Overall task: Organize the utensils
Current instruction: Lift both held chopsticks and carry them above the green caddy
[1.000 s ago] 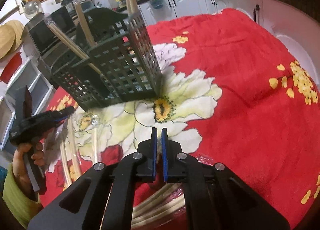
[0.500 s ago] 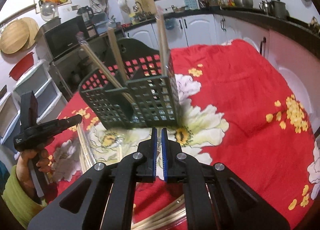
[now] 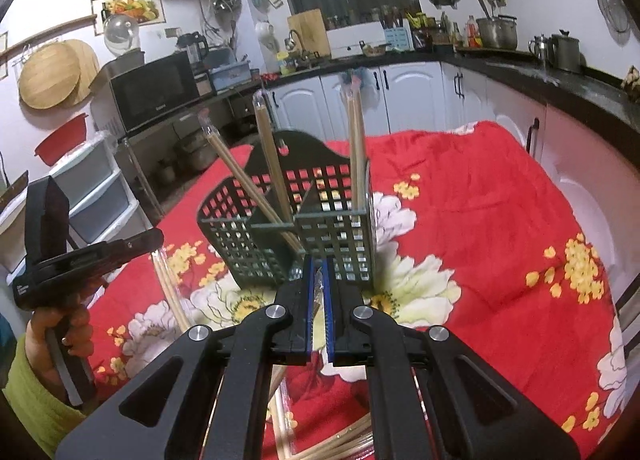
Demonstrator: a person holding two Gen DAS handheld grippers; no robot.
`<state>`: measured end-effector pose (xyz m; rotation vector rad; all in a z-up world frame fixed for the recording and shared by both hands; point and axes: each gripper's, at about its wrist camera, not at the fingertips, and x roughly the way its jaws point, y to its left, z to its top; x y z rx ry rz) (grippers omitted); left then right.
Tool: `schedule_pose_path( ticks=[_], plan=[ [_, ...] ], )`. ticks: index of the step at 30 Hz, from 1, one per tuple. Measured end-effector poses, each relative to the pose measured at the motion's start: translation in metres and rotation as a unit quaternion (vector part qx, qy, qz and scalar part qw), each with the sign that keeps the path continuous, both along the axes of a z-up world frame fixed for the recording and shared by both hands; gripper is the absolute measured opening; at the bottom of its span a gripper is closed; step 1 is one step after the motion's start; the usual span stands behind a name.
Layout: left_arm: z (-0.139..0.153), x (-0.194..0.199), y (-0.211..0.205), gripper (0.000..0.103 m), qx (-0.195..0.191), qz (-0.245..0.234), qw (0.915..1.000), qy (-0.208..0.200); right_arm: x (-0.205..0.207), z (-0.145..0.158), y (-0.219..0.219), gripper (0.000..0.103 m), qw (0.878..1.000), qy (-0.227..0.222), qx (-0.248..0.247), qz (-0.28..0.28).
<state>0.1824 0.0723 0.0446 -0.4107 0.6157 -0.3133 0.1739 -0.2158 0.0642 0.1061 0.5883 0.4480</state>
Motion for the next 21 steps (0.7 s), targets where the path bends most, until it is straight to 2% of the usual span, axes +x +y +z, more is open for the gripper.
schedule_pose_path(
  ticks=[7, 21],
  plan=[
    [0.024, -0.01, -0.018, 0.002, 0.005, -0.025, 0.9992, -0.032, -0.007, 0.02, -0.001, 0.004, 1.0, -0.028, 0.004, 0.002],
    [0.056, -0.018, -0.043, 0.002, 0.009, -0.055, 0.9959, -0.071, -0.017, 0.046, -0.008, 0.004, 0.998, -0.067, 0.009, 0.0]
  ],
)
